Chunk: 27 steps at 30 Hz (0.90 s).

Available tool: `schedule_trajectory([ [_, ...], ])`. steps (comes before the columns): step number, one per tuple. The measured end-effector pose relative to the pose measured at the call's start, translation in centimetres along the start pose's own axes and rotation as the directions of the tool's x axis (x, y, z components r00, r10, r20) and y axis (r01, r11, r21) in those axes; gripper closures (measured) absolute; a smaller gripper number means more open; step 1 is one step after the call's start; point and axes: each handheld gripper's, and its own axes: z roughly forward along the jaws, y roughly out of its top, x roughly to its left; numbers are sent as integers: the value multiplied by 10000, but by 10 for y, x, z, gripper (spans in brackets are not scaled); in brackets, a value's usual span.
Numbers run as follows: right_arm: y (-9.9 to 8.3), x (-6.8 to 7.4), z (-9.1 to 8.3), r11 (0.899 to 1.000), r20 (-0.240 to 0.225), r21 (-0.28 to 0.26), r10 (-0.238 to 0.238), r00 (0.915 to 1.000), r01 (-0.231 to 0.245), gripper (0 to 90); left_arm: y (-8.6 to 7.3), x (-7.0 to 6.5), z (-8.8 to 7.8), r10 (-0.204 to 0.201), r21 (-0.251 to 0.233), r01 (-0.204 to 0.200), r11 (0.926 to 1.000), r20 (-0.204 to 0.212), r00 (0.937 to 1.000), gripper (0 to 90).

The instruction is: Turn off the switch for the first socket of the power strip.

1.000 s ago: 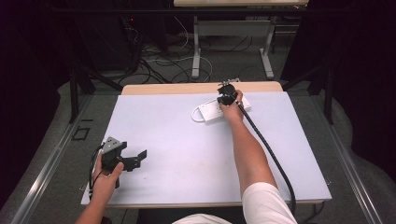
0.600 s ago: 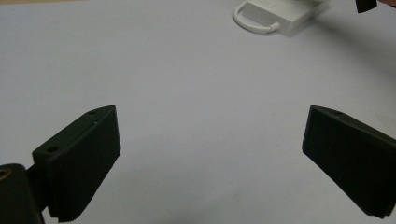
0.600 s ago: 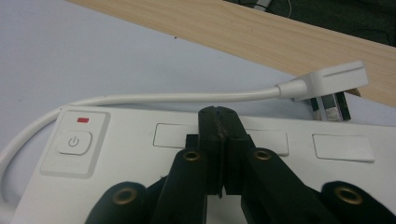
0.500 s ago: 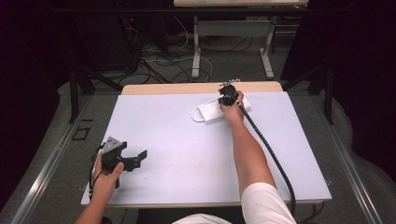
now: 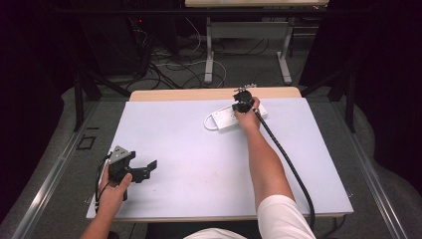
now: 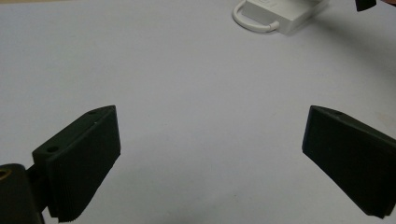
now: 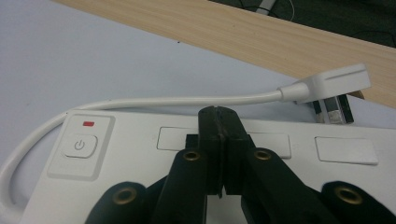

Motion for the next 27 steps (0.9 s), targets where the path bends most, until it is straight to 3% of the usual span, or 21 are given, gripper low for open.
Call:
schedule_trajectory([
  [27, -1, 5, 2, 9999, -37, -133, 87, 10000, -87, 886, 0, 0, 0, 24, 31, -24, 10000, 11, 10000, 43],
])
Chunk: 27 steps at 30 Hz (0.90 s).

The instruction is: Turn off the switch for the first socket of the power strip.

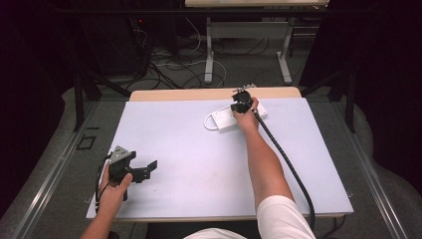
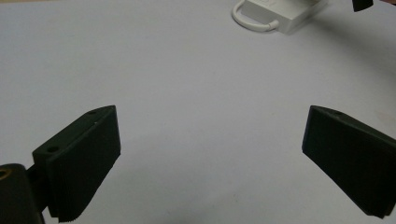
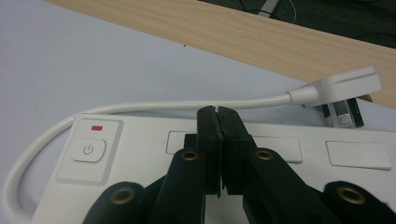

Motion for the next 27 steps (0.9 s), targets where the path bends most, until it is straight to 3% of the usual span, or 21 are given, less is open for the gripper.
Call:
schedule_trajectory([
  [16, -2, -2, 0, 9995, -59, 67, 297, 9995, -297, 900, 0, 0, 1, 14, 24, -14, 10000, -20, 10000, 43],
  [21, -3, 0, -2, 9997, -32, 180, 184, 9998, -183, 880, 0, 0, 2, 4, 36, -4, 10000, -19, 10000, 43],
  [27, 3, -1, -9, 10000, -167, -41, -19, 9999, 19, 860, 0, 0, 2, 17, 67, -16, 10000, -79, 10000, 43],
])
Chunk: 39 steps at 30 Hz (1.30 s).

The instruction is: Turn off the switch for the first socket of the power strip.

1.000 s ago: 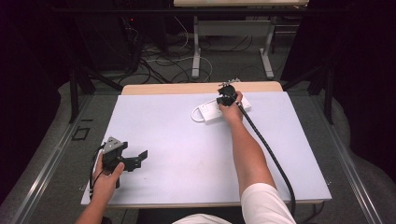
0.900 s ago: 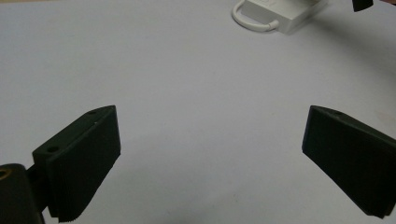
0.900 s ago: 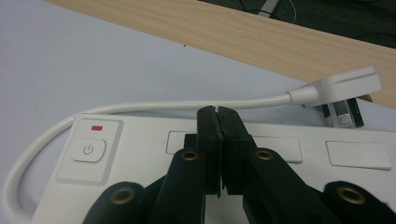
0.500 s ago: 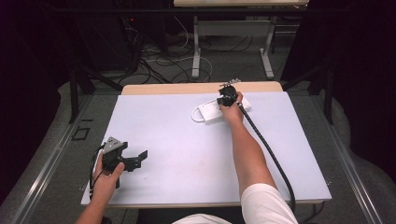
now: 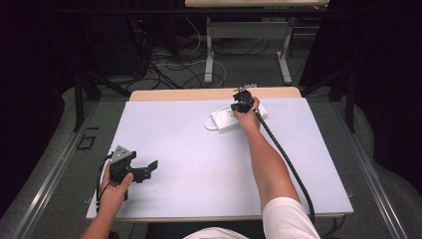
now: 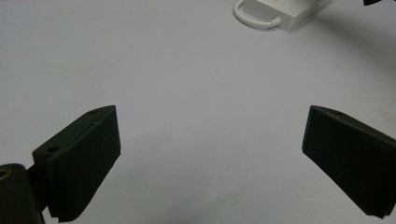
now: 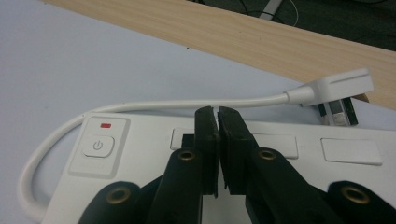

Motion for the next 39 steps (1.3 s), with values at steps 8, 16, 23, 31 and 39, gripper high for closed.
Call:
schedule_trajectory([
  [8, 4, -1, -10, 9999, -129, -78, -141, 9998, 140, 814, 0, -1, 0, -34, 18, 34, 10000, -29, 10000, 43],
  [16, 6, -1, -15, 9995, 22, 167, -256, 9997, 256, 740, 0, -1, 0, 8, 60, -8, 10000, -24, 10000, 43],
  [23, 3, 5, -15, 9979, -300, 637, -112, 9995, 131, 655, -1, -1, 1, -42, 85, 42, 10000, 16, 10000, 43],
  [31, 3, 17, -20, 9935, -677, 1020, -436, 9968, 504, 565, -1, -3, 1, 57, 123, -58, 9999, 47, 10000, 43],
  [39, 4, 28, -33, 9906, -752, 966, -901, 9931, 971, 481, -1, -3, 1, 120, 125, -121, 9998, 38, 9999, 43],
])
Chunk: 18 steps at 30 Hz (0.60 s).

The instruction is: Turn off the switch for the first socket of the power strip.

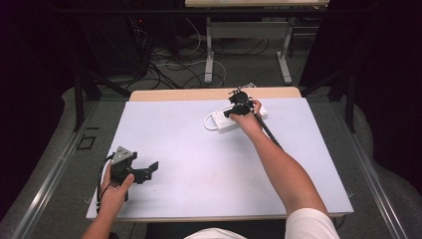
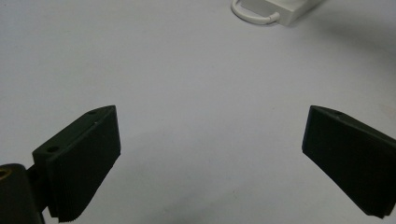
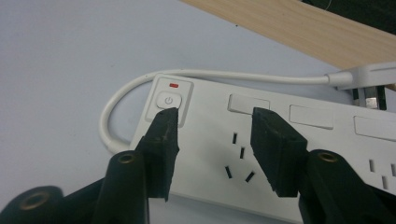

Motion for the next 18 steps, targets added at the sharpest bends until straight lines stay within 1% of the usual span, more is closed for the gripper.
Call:
schedule_trajectory([
  [2, -3, 2, -3, 9995, -28, -220, -210, 9998, 209, 457, 0, 0, 0, -34, -7, 34, 10000, 16, 10000, 43],
  [3, -4, 3, -4, 9991, -8, -241, -360, 9994, 360, 451, 0, 0, 0, -19, 5, 19, 10000, 21, 10000, 43],
  [4, -5, 5, -6, 9990, -51, -166, -410, 9991, 409, 445, 0, 0, 0, 0, 9, 0, 10000, 11, 10000, 43],
  [5, -6, 6, -7, 9985, 21, -168, -520, 9986, 520, 435, 0, -1, 1, -31, 1, 31, 10000, 6, 10000, 43],
  [6, -7, 6, -8, 9979, -53, -319, -567, 9984, 565, 427, 0, -1, 1, -37, 2, 37, 10000, 3, 10000, 43],
  [7, -7, 7, -10, 9979, -78, -228, -610, 9981, 608, 419, 0, -1, 1, -35, -1, 35, 10000, 3, 10000, 43],
  [9, -8, 9, -13, 9982, -165, -358, -483, 9987, 477, 399, 0, -1, 1, -19, -7, 19, 10000, 11, 10000, 43],
  [10, -9, 10, -16, 9983, -85, -269, -519, 9986, 517, 388, 0, -1, 1, 0, -12, 0, 10000, 19, 10000, 43],
  [12, -9, 11, -21, 9979, -136, -208, -622, 9980, 619, 369, 0, -1, 1, 86, 17, -86, 10000, 5, 10000, 43],
  [14, -10, 13, -25, 9970, -204, -269, -737, 9971, 731, 352, 1, -1, 1, 95, 11, -95, 10000, 6, 10000, 43],
  [16, -11, 16, -31, 9958, -225, -219, -894, 9957, 889, 329, 0, -1, 1, 87, 22, -87, 10000, 5, 10000, 43],
  [17, -11, 18, -34, 9948, -130, -167, -1005, 9948, 1003, 327, 1, -1, 1, 111, 7, -111, 9999, 3, 9999, 43],
  [18, -12, 19, -36, 9940, -248, -167, -1085, 9938, 1081, 327, 0, -2, 1, 42, 4, -42, 10000, 22, 10000, 43],
])
